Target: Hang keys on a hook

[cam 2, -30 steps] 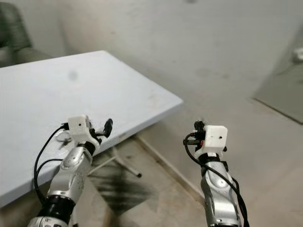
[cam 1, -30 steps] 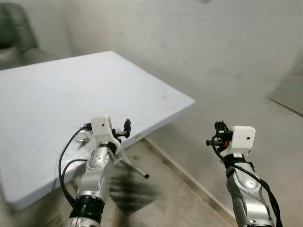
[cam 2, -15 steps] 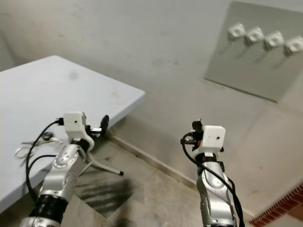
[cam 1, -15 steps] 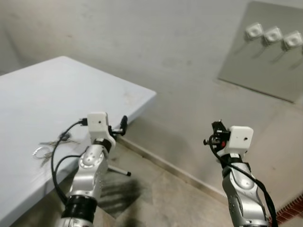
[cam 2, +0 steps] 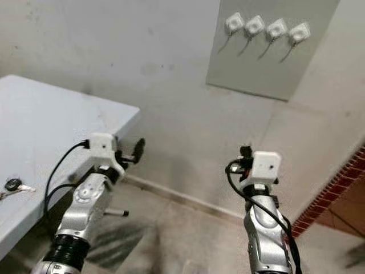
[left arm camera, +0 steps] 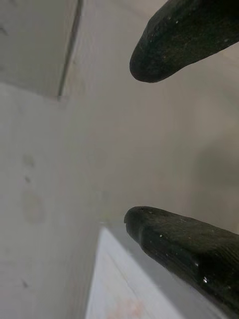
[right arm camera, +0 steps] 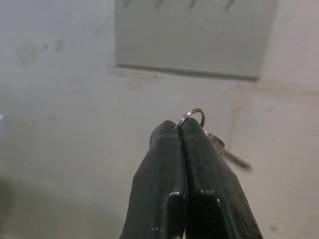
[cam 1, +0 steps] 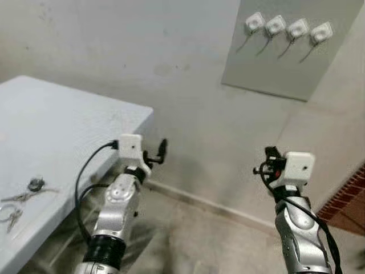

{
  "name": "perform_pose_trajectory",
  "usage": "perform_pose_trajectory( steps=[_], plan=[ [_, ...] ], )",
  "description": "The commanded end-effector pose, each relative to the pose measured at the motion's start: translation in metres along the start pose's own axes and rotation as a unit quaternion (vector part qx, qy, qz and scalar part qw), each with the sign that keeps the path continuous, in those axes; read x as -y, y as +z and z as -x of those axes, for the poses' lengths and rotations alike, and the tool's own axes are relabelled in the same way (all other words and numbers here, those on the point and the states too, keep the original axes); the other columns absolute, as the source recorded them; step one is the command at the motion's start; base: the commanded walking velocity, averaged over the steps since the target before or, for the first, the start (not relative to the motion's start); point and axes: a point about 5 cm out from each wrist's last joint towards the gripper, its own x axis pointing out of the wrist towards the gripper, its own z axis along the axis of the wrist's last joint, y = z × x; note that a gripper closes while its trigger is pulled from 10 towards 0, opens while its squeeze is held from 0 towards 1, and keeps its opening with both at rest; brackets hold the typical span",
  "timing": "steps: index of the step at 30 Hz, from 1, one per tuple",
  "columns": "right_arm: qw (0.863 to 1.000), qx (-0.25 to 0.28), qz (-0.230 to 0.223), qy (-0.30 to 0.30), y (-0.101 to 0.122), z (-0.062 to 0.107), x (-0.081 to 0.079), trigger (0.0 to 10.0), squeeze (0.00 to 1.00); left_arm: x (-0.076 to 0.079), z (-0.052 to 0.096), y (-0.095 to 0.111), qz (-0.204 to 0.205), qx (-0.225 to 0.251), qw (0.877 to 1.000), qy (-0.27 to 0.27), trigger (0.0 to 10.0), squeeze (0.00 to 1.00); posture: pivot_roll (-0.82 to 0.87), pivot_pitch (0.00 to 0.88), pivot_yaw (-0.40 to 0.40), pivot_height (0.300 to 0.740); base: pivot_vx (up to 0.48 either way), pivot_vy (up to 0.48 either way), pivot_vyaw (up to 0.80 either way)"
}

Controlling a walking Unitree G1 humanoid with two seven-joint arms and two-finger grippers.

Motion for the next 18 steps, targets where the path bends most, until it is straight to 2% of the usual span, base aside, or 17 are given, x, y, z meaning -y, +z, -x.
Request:
perform_pose_trajectory(
  steps=[1,14,18],
  plan=[
    [1.000,0.007,0.001,0.000,0.0035,-0.0016,-0.0001,10.0,0.00,-0.0004,-0.0018,0.0026,0.001,0.004,1.000,-0.001,10.0,0.00,-0.03,0.034,-0.008,0.740,0.000,0.000,-0.73],
    [1.000,0.008,0.006,-0.001,0.0047,-0.0039,0.0019,10.0,0.00,0.0010,-0.0002,0.0004,0.005,0.001,1.000,-0.007,10.0,0.00,-0.03,0.023,-0.014,0.740,0.000,0.000,-0.73],
    [1.000,0.018,0.005,-0.004,0.0060,-0.0026,0.0020,10.0,0.00,0.0010,0.0017,0.0000,0.002,0.002,1.000,-0.016,10.0,0.00,-0.03,0.014,-0.013,0.740,0.000,0.000,0.00]
  ],
)
